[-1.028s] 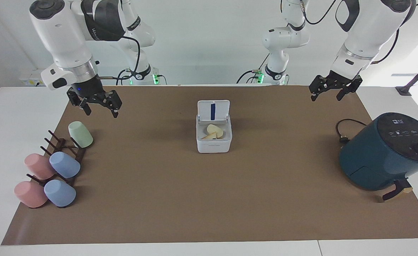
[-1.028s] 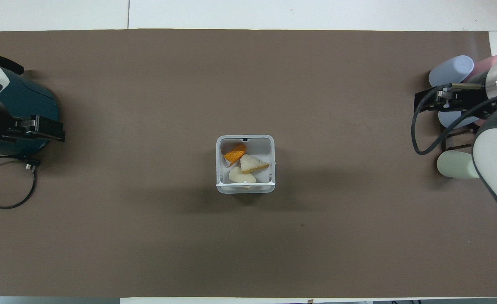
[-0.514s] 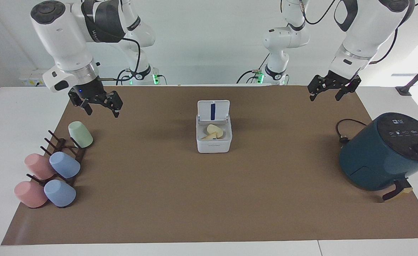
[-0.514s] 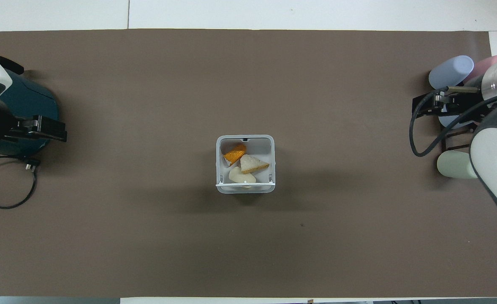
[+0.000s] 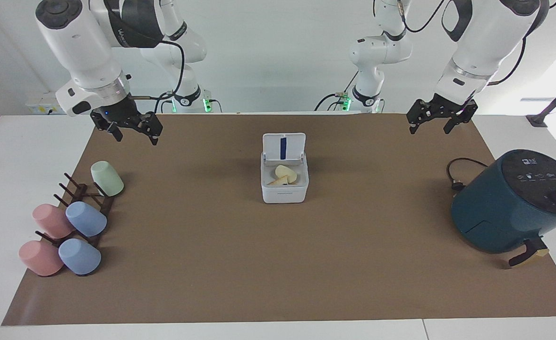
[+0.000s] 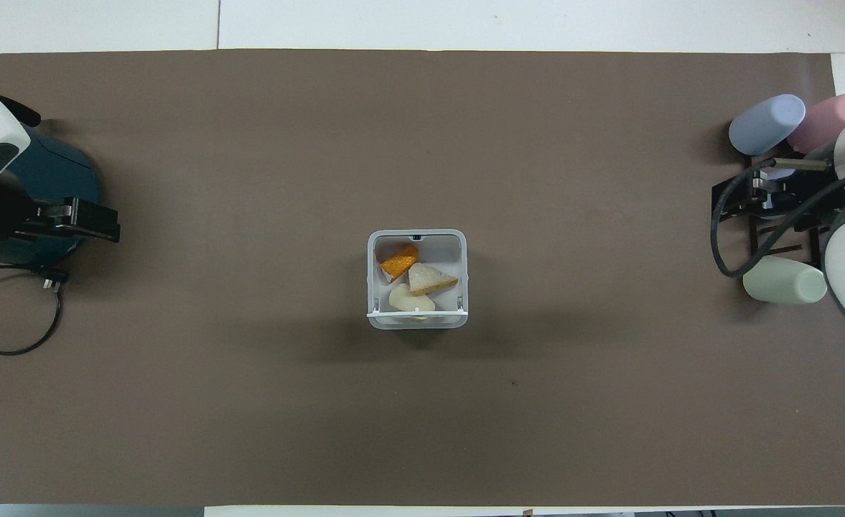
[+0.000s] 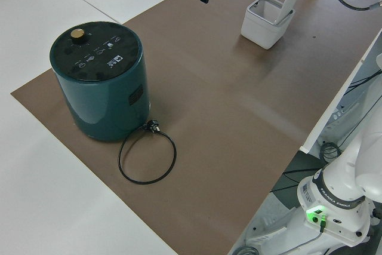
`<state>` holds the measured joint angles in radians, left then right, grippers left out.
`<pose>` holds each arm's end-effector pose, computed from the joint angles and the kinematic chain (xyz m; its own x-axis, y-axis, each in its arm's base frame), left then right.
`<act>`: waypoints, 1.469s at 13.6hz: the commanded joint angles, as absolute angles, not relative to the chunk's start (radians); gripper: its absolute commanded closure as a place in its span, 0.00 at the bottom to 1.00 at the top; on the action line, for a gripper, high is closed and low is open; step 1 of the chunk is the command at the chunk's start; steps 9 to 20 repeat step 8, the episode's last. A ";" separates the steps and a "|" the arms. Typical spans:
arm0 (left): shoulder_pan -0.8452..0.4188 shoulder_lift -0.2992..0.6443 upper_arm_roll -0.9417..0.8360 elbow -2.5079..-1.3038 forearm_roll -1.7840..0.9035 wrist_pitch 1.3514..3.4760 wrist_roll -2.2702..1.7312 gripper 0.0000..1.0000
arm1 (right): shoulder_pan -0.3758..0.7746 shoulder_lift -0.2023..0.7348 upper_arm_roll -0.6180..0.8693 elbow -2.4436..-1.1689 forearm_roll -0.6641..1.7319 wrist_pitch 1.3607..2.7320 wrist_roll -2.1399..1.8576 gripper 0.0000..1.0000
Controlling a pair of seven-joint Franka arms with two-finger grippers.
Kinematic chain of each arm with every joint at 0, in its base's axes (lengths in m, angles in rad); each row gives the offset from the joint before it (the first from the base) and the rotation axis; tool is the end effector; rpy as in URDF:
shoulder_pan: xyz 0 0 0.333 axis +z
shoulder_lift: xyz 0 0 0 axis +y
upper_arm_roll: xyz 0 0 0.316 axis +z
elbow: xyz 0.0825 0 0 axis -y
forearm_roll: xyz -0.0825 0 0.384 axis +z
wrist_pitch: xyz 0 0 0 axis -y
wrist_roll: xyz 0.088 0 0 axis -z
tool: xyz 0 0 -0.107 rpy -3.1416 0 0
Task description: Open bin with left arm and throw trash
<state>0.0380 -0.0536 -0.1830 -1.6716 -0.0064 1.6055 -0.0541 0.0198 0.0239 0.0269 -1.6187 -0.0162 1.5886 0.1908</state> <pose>0.5337 -0.0812 0.6087 0.9958 -0.0902 -0.0132 -0.0902 -0.9959 -0.0041 0.5605 0.0243 0.5901 0.9884 -0.1433 -0.0500 -0.1422 -0.9895 0.0255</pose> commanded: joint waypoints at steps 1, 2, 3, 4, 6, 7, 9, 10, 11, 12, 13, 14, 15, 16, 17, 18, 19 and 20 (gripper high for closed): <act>0.029 -0.060 -0.179 -1.670 0.000 1.608 -0.060 0.00 | 0.003 0.026 0.037 -1.601 -0.018 1.569 0.164 0.00; 0.029 -0.060 -0.178 -1.669 0.000 1.608 -0.060 0.00 | 0.005 0.023 0.035 -1.603 -0.018 1.571 0.167 0.00; 0.029 -0.058 -0.179 -1.669 0.000 1.609 -0.060 0.00 | 0.006 0.020 0.037 -1.603 -0.018 1.574 0.170 0.00; 0.029 -0.058 -0.179 -1.669 0.000 1.608 -0.060 0.00 | 0.006 0.018 0.037 -1.606 -0.018 1.574 0.170 0.00; 0.029 -0.058 -0.179 -1.669 0.000 1.609 -0.061 0.00 | 0.005 0.018 0.037 -1.609 -0.018 1.575 0.167 0.00; 0.029 -0.060 -0.179 -1.669 0.000 1.609 -0.063 0.00 | 0.005 0.017 0.037 -1.612 -0.018 1.577 0.166 0.00; 0.029 -0.060 -0.179 -1.670 0.000 1.609 -0.066 0.00 | 0.005 0.017 0.037 -1.614 -0.017 1.577 0.164 0.00; 0.029 -0.060 -0.179 -1.670 0.000 1.609 -0.066 0.00 | 0.005 0.017 0.037 -1.614 -0.017 1.577 0.164 0.00; 0.029 -0.060 -0.179 -1.670 0.000 1.609 -0.066 0.00 | 0.005 0.017 0.037 -1.614 -0.017 1.577 0.164 0.00; 0.029 -0.060 -0.179 -1.670 0.000 1.609 -0.066 0.00 | 0.005 0.017 0.037 -1.614 -0.017 1.577 0.164 0.00; 0.029 -0.060 -0.179 -1.670 0.000 1.609 -0.066 0.00 | 0.005 0.017 0.037 -1.614 -0.017 1.577 0.164 0.00; 0.029 -0.060 -0.179 -1.670 0.000 1.609 -0.066 0.00 | 0.005 0.017 0.037 -1.614 -0.017 1.577 0.164 0.00; 0.029 -0.060 -0.179 -1.670 0.000 1.609 -0.066 0.00 | 0.005 0.017 0.037 -1.614 -0.017 1.577 0.164 0.00; 0.029 -0.060 -0.179 -1.670 0.000 1.609 -0.066 0.00 | 0.005 0.017 0.037 -1.614 -0.017 1.577 0.164 0.00; 0.029 -0.060 -0.179 -1.670 0.000 1.609 -0.066 0.00 | 0.005 0.017 0.037 -1.614 -0.017 1.577 0.164 0.00; 0.029 -0.060 -0.179 -1.670 0.000 1.609 -0.066 0.00 | 0.005 0.017 0.037 -1.614 -0.017 1.577 0.164 0.00; 0.029 -0.060 -0.179 -1.670 0.000 1.609 -0.066 0.00 | 0.005 0.017 0.037 -1.614 -0.017 1.577 0.164 0.00; 0.029 -0.060 -0.179 -1.670 0.000 1.609 -0.066 0.00 | 0.005 0.017 0.037 -1.614 -0.017 1.577 0.164 0.00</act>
